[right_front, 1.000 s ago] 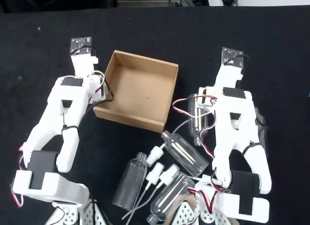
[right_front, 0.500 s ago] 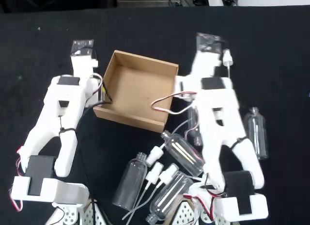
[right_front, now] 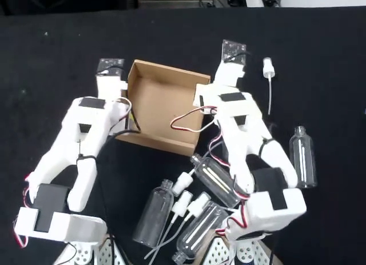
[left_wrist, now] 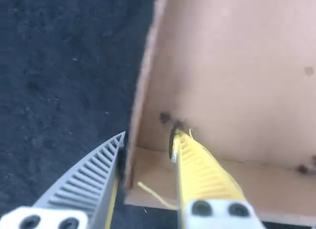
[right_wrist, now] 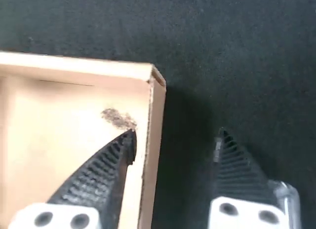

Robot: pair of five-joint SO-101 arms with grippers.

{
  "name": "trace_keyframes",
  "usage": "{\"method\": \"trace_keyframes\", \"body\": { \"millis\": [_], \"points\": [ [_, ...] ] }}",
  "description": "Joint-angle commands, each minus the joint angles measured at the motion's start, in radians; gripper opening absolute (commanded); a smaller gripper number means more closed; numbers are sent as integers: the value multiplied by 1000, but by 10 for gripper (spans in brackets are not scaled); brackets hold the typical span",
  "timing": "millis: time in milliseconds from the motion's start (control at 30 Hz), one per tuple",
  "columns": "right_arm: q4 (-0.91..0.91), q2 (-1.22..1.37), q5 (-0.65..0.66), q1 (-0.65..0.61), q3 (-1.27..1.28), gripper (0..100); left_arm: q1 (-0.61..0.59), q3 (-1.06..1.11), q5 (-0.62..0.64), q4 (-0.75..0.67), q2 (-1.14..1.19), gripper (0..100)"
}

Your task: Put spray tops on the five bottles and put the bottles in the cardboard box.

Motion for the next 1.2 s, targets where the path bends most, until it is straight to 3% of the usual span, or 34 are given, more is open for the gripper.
{"method": "trace_keyframes", "body": {
  "millis": [0, 267, 433, 700, 833, 1167],
  "points": [
    [-46, 2, 0, -12, -101, 106, 28, -15, -3, 21, -54, 138],
    [-46, 111, 150, -11, -199, 67, 33, 61, -3, 17, -184, 138],
    [-41, 170, 244, -11, -297, 67, 8, 177, -5, -77, -298, 138],
    [-46, 255, 275, -8, -404, 67, 28, 205, -5, -100, -287, 138],
    [-41, 312, 374, -12, -476, 67, 77, 209, -6, -101, -287, 138],
    [46, 243, 330, -12, -487, 73, 64, 209, -5, -104, -287, 138]
  ]
}}
